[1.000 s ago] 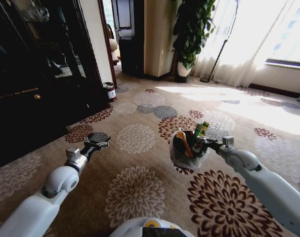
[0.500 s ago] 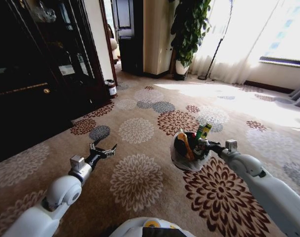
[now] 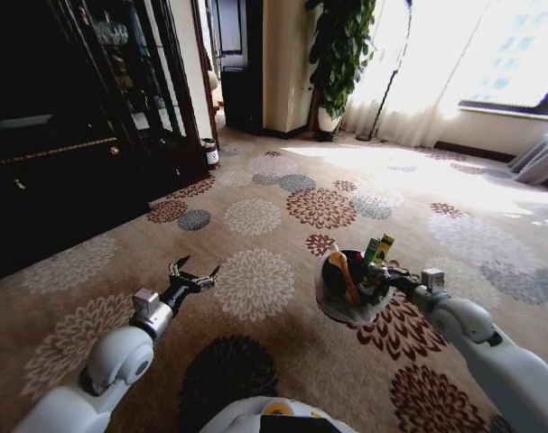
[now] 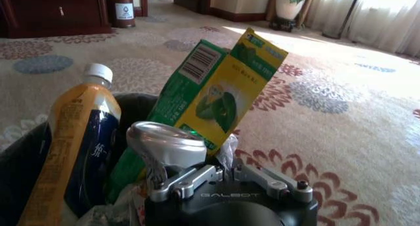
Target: Pick up the trash from the ground and place it into the trash bin.
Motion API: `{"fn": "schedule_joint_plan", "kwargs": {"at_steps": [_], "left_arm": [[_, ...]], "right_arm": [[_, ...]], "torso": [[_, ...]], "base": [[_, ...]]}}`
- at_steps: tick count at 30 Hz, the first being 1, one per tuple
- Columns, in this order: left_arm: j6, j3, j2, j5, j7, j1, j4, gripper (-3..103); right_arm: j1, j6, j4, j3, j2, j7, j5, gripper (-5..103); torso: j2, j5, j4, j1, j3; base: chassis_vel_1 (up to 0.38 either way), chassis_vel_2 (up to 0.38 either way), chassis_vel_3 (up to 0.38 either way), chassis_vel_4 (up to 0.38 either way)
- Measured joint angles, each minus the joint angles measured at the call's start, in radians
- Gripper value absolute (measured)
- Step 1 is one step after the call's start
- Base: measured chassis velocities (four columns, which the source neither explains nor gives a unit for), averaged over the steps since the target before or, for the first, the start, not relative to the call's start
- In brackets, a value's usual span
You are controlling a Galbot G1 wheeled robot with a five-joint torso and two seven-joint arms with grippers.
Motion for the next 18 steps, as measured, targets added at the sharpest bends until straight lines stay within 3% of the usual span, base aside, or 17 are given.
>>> {"fn": "schedule_joint_plan", "kwargs": {"at_steps": [3, 4, 18], "left_arm": [[0.005, 0.006, -0.001, 0.006, -0.008, 0.003, -0.006, 100], [0.008, 0.01, -0.002, 0.01, -0.015, 0.006, -0.01, 100], [0.015, 0.018, -0.006, 0.032, -0.035, 0.025, -0.04, 100]], "right_arm": [[-0.009, 0.004, 0.003, 0.005, 0.002, -0.001, 0.0, 3], [-0.014, 0.006, 0.005, 0.008, 0.003, -0.001, -0.001, 3], [-0.043, 0.014, 0.026, 0.025, 0.006, 0.0, -0.004, 3]], "torso": [[0.0, -0.0003, 0.0004, 0.0, 0.0], [0.0, -0.0019, 0.0003, 0.0, 0.0], [0.0, -0.0002, 0.0005, 0.0, 0.0]], "base": [[0.348, -0.345, -0.364, 0.344], [0.336, -0.341, -0.333, 0.347], [0.321, -0.379, -0.369, 0.321]]}}
